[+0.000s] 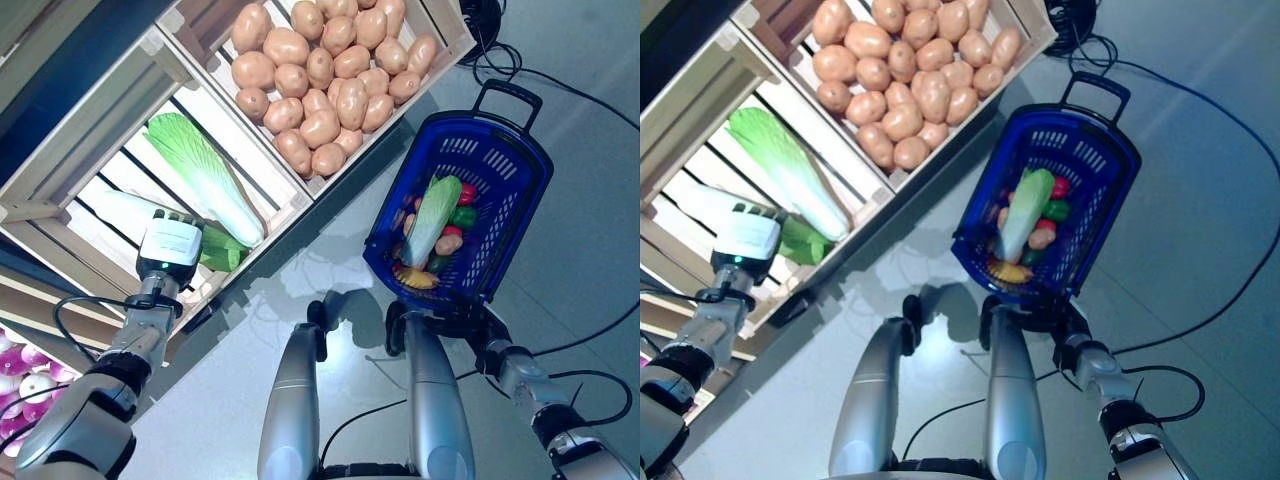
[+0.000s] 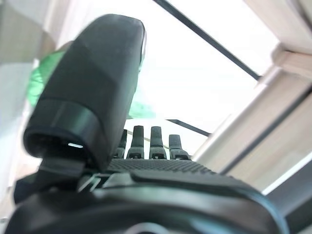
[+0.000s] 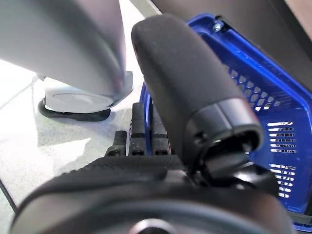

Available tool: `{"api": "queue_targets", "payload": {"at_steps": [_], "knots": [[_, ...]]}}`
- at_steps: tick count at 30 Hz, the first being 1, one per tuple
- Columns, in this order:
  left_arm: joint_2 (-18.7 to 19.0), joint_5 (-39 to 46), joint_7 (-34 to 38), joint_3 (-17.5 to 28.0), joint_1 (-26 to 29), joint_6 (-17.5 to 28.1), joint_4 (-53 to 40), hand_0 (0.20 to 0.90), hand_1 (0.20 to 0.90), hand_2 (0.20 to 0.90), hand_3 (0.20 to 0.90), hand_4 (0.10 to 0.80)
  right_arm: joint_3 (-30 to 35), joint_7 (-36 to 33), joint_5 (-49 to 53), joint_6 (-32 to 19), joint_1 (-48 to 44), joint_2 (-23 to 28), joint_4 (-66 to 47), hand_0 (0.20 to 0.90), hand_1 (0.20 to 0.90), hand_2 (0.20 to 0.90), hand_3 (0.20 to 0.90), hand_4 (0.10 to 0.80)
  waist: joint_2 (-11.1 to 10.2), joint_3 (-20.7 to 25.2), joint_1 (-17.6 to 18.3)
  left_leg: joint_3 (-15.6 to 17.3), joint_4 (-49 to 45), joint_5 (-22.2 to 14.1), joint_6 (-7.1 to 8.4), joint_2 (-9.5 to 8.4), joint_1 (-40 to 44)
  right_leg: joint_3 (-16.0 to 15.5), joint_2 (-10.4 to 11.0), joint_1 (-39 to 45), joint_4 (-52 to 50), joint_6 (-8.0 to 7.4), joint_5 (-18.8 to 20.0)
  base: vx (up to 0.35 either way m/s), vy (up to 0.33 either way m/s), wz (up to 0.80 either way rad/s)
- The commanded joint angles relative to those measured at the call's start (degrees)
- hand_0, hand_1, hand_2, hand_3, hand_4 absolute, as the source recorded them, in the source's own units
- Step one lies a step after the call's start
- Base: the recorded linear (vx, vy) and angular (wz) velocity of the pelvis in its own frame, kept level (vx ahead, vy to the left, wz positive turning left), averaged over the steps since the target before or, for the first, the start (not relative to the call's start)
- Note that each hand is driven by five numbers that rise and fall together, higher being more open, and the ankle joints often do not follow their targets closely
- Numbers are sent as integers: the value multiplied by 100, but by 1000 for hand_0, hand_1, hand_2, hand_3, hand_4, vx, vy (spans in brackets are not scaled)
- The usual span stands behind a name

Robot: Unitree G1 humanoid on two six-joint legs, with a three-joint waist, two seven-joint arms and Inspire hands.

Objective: Put vegetables into the basket

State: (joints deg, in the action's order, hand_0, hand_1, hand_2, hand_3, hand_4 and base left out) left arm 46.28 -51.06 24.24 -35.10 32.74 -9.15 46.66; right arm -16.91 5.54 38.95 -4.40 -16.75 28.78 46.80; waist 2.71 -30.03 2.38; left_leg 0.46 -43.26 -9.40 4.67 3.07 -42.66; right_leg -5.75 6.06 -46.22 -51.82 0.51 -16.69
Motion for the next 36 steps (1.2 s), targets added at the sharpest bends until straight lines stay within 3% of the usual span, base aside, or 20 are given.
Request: {"api": "queue_targets", "payload": {"at_steps": [1, 14, 15, 16, 17, 24, 30, 36], "knots": [[566, 225, 48, 194, 336, 5, -157, 900, 900, 900, 900, 800, -102, -256, 292, -178, 69, 192, -419, 900, 900, 900, 900, 800, -123, 24, 91, 602, 71, 33, -337, -256, -32, 18, 97, 257, 630, -269, 764, 0, 0, 0], [696, 301, 64, 5, 594, 277, -213, 900, 900, 900, 900, 800, -130, -176, 369, -335, 119, 183, -347, 900, 900, 900, 900, 800, -170, 24, 87, 576, 40, 11, -368, -238, -96, -16, 75, 187, 591, -278, 767, 0, 0, 0], [671, 310, 118, 9, 589, 259, -173, 820, 820, 820, 820, 747, -141, -196, 373, -323, 98, 172, -352, 900, 900, 900, 900, 800, -175, 24, 83, 569, 51, 19, -364, -240, -88, -18, 68, 199, 601, -276, 769, 0, 0, 0], [657, 325, 156, 6, 593, 268, -143, 599, 599, 599, 599, 599, -144, -204, 379, -316, 86, 171, -354, 900, 900, 900, 900, 800, -180, 24, 82, 568, 58, 20, -363, -240, -79, -21, 66, 209, 609, -277, 770, 0, 0, 0], [651, 341, 158, 6, 598, 271, -130, 300, 300, 300, 300, 400, -144, -204, 382, -312, 85, 176, -361, 900, 900, 900, 900, 800, -184, 24, 83, 567, 55, 18, -363, -238, -80, -21, 67, 208, 608, -278, 770, 0, 0, 0], [540, 375, 347, 22, 610, 199, -37, 300, 300, 300, 300, 400, -156, -247, 353, -319, 51, 128, -315, 900, 900, 900, 900, 800, -199, 24, 68, 555, 71, 32, -363, -259, -79, -29, 49, 203, 607, -284, 784, 0, 0, 0], [550, 611, 979, 150, 603, -288, 41, 300, 300, 300, 300, 400, -198, -240, 349, -337, 67, 100, -306, 900, 900, 900, 900, 800, -215, 24, 58, 545, 122, 43, -350, -270, 53, -41, 50, 340, 657, -296, 784, 0, 0, 0], [481, 725, 1823, 545, 347, 188, 111, 300, 300, 300, 300, 400, -159, -187, 278, -437, 195, 28, -298, 900, 900, 900, 900, 800, -221, 54, 12, 510, 445, 131, -301, -315, 505, -70, 60, 783, 986, -343, 846, 0, 0, 0]]}}
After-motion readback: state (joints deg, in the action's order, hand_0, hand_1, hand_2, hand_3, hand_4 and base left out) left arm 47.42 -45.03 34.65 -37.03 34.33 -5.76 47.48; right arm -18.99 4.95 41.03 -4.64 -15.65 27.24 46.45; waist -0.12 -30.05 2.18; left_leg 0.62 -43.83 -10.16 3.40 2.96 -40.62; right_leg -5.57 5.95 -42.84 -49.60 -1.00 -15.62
